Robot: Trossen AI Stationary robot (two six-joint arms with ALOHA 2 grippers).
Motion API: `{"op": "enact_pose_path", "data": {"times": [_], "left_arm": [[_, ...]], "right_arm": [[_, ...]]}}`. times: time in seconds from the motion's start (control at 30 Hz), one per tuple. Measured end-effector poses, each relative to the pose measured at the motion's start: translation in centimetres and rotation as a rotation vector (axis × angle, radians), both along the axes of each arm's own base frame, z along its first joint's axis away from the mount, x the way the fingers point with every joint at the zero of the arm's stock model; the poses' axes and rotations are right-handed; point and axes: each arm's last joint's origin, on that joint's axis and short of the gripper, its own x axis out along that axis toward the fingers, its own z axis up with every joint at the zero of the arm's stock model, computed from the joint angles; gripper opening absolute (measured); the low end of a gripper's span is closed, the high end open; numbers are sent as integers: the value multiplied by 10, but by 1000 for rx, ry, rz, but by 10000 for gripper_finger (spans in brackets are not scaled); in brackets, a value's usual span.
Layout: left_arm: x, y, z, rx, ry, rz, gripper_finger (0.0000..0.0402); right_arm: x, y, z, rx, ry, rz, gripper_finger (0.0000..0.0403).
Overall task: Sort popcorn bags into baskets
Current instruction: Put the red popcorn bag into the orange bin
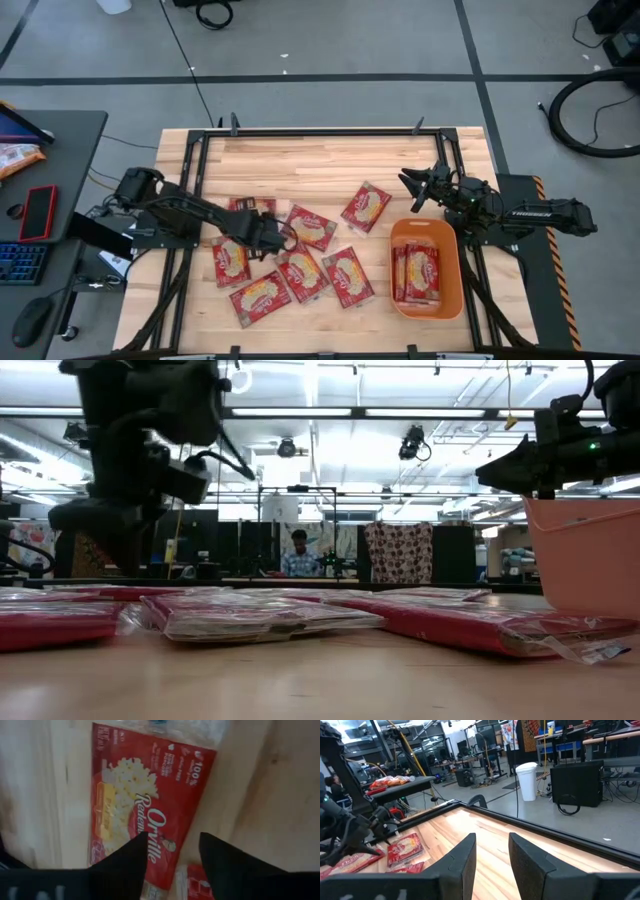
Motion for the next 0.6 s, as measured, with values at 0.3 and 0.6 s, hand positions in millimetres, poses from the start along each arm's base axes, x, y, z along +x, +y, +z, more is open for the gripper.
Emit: {"op": "enact_pose_path", "data": {"times": [0.3,0.6], "left_arm": [[-7,-5,-10,34,2,-57,248],[-17,-2,-24,59,7,-60,191]], "right_arm": [[0,0,1,-3,-15,0,120],[0,0,2,-4,-21,1,120]]}}
